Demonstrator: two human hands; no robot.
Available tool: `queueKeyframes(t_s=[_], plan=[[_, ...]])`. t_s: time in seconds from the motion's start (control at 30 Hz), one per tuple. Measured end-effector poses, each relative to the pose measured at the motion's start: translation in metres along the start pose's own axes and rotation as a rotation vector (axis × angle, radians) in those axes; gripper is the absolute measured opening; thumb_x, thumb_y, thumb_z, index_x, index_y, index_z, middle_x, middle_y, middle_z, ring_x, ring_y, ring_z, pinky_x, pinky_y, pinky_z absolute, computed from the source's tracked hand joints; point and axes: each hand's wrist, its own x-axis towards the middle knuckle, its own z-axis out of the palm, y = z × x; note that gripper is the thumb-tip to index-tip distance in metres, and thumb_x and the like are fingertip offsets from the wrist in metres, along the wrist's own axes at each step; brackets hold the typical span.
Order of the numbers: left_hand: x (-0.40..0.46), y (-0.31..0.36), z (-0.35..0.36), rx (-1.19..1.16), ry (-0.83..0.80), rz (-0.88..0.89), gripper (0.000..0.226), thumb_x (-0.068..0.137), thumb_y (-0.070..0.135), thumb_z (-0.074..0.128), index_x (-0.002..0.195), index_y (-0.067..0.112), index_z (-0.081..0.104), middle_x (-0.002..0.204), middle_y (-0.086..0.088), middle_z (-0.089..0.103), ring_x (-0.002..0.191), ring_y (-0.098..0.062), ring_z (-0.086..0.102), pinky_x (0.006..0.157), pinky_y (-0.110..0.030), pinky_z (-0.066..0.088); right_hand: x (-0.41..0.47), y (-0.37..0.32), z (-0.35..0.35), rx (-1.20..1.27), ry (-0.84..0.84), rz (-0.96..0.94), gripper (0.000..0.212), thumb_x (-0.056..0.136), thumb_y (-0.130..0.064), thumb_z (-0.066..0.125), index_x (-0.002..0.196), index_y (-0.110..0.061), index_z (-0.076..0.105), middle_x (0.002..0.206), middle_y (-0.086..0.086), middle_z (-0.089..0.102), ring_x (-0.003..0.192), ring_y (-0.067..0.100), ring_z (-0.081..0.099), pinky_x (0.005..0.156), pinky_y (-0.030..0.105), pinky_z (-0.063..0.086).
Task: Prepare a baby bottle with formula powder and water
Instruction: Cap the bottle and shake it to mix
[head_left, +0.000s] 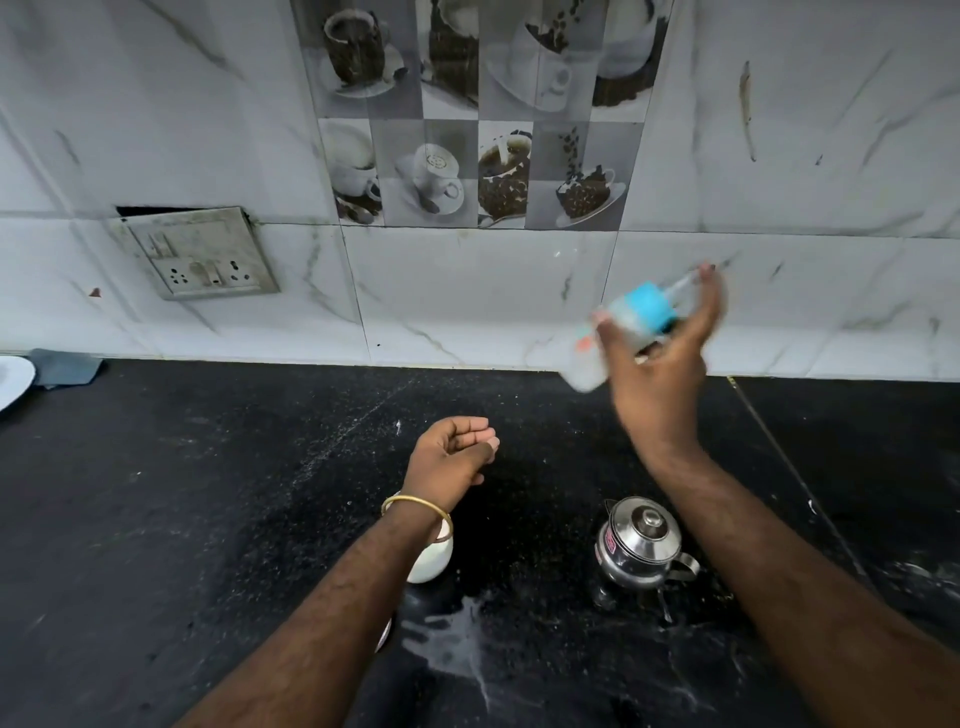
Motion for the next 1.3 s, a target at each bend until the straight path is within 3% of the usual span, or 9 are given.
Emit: queueKeyframes(t_s=[0.13, 0.3, 0.47, 0.63, 0.8, 0.93, 1.13, 1.23, 1.3], plan=[[-0.004, 0.000, -0.002, 0.009, -0.011, 0.002, 0.023, 0.090, 0.005, 0.066, 0.112, 0.014, 0.067, 0.111, -0.007, 0.075, 0.094, -0.021, 0.071, 0.070, -0.029, 0.055, -0.049, 0.036, 0.002, -0.381, -0.532, 0.101, 0.089, 0.079, -0.041, 0.081, 0.149, -0.041, 0.026, 0.125, 0.003, 0.066, 0.093, 0.015, 0.068, 0.084, 0.035, 0.060], [-0.001, 0.000, -0.005, 0.004, 0.014, -0.005, 0.022, 0.090, 0.004, 0.067, 0.110, 0.014, 0.067, 0.112, -0.009, 0.075, 0.093, -0.021, 0.071, 0.067, -0.028, 0.054, 0.001, 0.005, -0.003, 0.050, 0.069, 0.008, 0.089, 0.085, -0.025, 0.079, 0.154, -0.029, 0.022, 0.131, 0.004, 0.059, 0.093, 0.006, 0.068, 0.074, 0.014, 0.056], [-0.007, 0.001, -0.004, 0.015, -0.011, 0.011, 0.026, 0.090, 0.006, 0.068, 0.115, 0.011, 0.066, 0.110, -0.007, 0.075, 0.095, -0.022, 0.072, 0.072, -0.031, 0.055, -0.051, 0.040, -0.002, -0.393, -0.526, 0.056, 0.087, 0.081, -0.041, 0.080, 0.149, -0.040, 0.026, 0.124, 0.004, 0.066, 0.092, 0.015, 0.068, 0.083, 0.033, 0.059], [-0.007, 0.001, -0.007, 0.004, 0.012, 0.008, 0.025, 0.090, 0.005, 0.067, 0.115, 0.009, 0.066, 0.109, -0.008, 0.074, 0.093, -0.021, 0.071, 0.069, -0.029, 0.054, -0.006, 0.012, -0.007, 0.018, 0.062, 0.003, 0.088, 0.085, -0.027, 0.079, 0.153, -0.029, 0.023, 0.130, 0.009, 0.062, 0.095, 0.017, 0.069, 0.079, 0.019, 0.058], [-0.010, -0.002, -0.007, 0.039, -0.002, 0.024, 0.023, 0.089, 0.008, 0.070, 0.110, 0.017, 0.067, 0.108, -0.004, 0.075, 0.101, -0.023, 0.072, 0.071, -0.030, 0.056, -0.058, 0.039, -0.002, -0.342, -0.462, 0.072, 0.085, 0.081, -0.040, 0.080, 0.148, -0.038, 0.028, 0.123, 0.003, 0.065, 0.095, 0.016, 0.068, 0.085, 0.039, 0.060], [-0.008, -0.003, -0.009, 0.028, 0.021, 0.013, 0.023, 0.089, 0.007, 0.069, 0.111, 0.014, 0.067, 0.107, -0.005, 0.075, 0.097, -0.021, 0.071, 0.066, -0.027, 0.054, -0.015, 0.015, -0.001, -0.014, 0.022, 0.043, 0.083, 0.084, -0.027, 0.080, 0.149, -0.026, 0.028, 0.119, 0.005, 0.063, 0.087, 0.014, 0.069, 0.071, 0.014, 0.056], [-0.011, -0.002, -0.009, 0.022, -0.001, 0.010, 0.022, 0.090, 0.007, 0.068, 0.110, 0.016, 0.067, 0.108, -0.004, 0.075, 0.098, -0.021, 0.072, 0.068, -0.028, 0.054, -0.057, 0.037, 0.001, -0.390, -0.472, 0.053, 0.085, 0.080, -0.045, 0.080, 0.147, -0.036, 0.028, 0.126, 0.004, 0.064, 0.099, 0.018, 0.067, 0.085, 0.038, 0.059], [-0.008, -0.001, -0.011, 0.010, 0.011, 0.007, 0.022, 0.090, 0.007, 0.069, 0.110, 0.016, 0.067, 0.109, -0.005, 0.075, 0.101, -0.022, 0.071, 0.069, -0.028, 0.054, -0.015, 0.012, -0.002, -0.150, -0.149, -0.010, 0.084, 0.083, -0.032, 0.080, 0.148, -0.028, 0.028, 0.124, 0.004, 0.061, 0.088, 0.012, 0.068, 0.073, 0.020, 0.059], [-0.007, -0.003, -0.011, 0.002, 0.020, 0.003, 0.021, 0.090, 0.007, 0.069, 0.108, 0.017, 0.067, 0.109, -0.005, 0.075, 0.101, -0.022, 0.071, 0.068, -0.028, 0.054, -0.002, 0.003, 0.000, -0.023, 0.028, -0.043, 0.085, 0.084, -0.027, 0.080, 0.150, -0.025, 0.027, 0.127, 0.009, 0.061, 0.090, 0.014, 0.069, 0.076, 0.023, 0.060]])
